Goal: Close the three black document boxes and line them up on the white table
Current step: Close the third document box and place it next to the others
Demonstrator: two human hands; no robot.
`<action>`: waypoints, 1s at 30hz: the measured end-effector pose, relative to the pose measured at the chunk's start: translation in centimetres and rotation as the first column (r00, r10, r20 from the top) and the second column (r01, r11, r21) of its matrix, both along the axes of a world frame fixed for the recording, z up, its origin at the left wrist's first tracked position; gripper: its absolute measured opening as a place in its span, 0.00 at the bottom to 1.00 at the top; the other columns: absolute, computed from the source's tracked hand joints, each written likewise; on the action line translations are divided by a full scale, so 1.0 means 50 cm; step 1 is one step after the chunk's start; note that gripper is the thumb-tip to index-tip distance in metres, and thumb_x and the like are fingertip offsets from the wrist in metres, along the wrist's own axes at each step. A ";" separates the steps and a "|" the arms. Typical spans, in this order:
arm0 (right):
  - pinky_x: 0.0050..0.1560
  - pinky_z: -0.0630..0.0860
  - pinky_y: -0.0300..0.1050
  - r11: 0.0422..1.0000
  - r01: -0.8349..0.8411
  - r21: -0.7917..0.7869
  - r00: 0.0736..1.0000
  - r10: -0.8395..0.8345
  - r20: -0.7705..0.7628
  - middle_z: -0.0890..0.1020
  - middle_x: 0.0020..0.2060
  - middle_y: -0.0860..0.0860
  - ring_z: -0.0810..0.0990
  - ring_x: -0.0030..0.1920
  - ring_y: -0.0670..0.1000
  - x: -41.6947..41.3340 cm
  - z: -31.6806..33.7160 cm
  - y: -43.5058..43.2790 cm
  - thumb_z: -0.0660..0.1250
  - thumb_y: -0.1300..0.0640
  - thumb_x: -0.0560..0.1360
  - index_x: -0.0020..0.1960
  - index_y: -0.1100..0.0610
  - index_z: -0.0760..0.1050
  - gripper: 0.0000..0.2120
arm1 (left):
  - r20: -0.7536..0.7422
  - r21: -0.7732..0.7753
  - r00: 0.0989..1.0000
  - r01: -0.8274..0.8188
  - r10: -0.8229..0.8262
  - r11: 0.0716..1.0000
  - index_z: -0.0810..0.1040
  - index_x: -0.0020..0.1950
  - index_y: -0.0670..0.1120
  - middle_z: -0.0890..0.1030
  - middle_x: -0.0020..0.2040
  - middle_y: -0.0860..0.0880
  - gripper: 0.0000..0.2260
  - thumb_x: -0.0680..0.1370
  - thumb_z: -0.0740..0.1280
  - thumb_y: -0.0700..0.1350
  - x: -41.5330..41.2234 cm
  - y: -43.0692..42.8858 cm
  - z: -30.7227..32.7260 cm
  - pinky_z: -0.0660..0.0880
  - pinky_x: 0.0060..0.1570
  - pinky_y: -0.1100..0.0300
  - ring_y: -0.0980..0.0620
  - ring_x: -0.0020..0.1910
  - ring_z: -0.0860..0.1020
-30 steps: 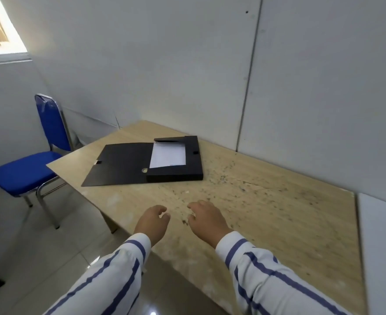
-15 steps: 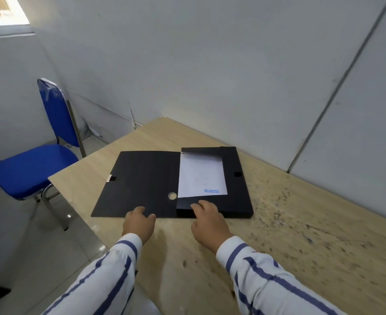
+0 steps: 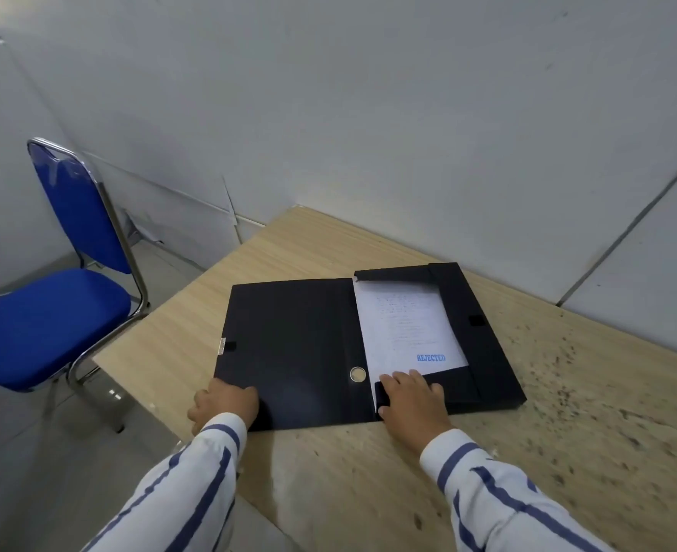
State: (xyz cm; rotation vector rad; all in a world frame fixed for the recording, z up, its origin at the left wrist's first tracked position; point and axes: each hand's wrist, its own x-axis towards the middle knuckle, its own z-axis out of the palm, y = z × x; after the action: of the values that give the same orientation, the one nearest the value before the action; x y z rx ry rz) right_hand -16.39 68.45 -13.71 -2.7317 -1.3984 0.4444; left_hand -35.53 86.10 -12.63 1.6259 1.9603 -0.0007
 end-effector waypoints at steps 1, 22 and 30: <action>0.63 0.64 0.55 1.000 0.006 -0.004 1.000 -0.006 -0.002 0.73 0.65 0.49 0.67 0.67 0.54 0.000 -0.003 0.002 0.61 0.48 0.76 0.67 0.49 0.65 0.20 | -0.021 -0.009 1.000 0.002 -0.002 1.000 0.68 0.66 0.42 0.71 0.64 0.38 0.22 0.75 0.62 0.50 0.000 0.007 0.000 0.67 0.59 0.48 0.37 0.60 0.70; 0.66 0.61 0.54 0.992 0.113 0.063 0.987 -0.105 -0.121 0.72 0.67 0.49 0.67 0.68 0.53 -0.005 0.033 0.013 0.60 0.46 0.76 0.69 0.49 0.66 0.23 | 0.586 0.060 0.774 0.256 -0.242 0.965 0.74 0.43 0.50 0.79 0.44 0.47 0.06 0.77 0.63 0.51 0.055 0.080 0.236 0.73 0.35 0.57 0.46 0.43 0.78; 0.68 0.68 0.50 0.880 0.377 0.289 0.883 -0.247 -0.399 0.73 0.67 0.53 0.70 0.66 0.54 0.074 0.068 -0.063 0.62 0.47 0.77 0.67 0.54 0.71 0.21 | 0.738 0.199 0.545 0.388 -0.398 0.900 0.77 0.52 0.49 0.81 0.52 0.49 0.20 0.75 0.59 0.63 0.223 -0.095 0.263 0.73 0.47 0.53 0.47 0.51 0.78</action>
State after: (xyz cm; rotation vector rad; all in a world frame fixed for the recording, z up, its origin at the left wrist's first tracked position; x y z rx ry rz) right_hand -12.71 65.30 -10.29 -2.3659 -0.8245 0.5572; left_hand -24.38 81.37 0.50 1.6540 0.9100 0.4617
